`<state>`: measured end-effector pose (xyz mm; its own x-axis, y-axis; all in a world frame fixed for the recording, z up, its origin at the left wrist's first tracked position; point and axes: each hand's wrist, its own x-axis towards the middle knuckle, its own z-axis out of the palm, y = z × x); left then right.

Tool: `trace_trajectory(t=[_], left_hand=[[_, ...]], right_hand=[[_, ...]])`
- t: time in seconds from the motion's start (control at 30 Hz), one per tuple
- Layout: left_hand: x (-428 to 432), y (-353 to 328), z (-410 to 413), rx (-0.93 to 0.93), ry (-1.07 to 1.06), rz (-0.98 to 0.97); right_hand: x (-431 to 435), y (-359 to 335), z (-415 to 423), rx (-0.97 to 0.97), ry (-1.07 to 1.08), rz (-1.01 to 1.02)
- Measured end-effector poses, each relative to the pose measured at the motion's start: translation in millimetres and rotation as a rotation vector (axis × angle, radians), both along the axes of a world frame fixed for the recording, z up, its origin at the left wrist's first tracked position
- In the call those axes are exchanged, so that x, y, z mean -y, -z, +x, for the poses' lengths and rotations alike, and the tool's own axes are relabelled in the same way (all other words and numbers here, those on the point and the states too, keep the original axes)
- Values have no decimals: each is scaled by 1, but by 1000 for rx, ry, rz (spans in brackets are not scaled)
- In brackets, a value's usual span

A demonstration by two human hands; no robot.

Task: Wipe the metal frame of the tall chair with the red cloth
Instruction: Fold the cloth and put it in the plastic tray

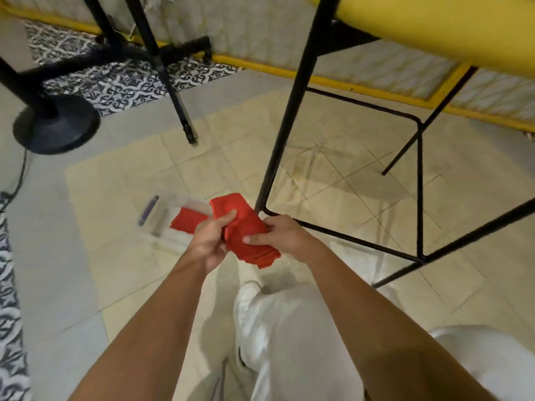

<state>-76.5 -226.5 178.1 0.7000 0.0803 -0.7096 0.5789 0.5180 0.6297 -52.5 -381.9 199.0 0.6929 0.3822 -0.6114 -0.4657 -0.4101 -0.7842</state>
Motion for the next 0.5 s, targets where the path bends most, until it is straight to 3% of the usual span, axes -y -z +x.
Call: trace_trajectory(t=[0.2,0.5], left_hand=[[-81,17,9,44,-155,-92],[-165,69,34,-30,-201,24]], right_hand=[[-81,13,33,60,-81,-75],[-159,68,71,159,-218,-151]])
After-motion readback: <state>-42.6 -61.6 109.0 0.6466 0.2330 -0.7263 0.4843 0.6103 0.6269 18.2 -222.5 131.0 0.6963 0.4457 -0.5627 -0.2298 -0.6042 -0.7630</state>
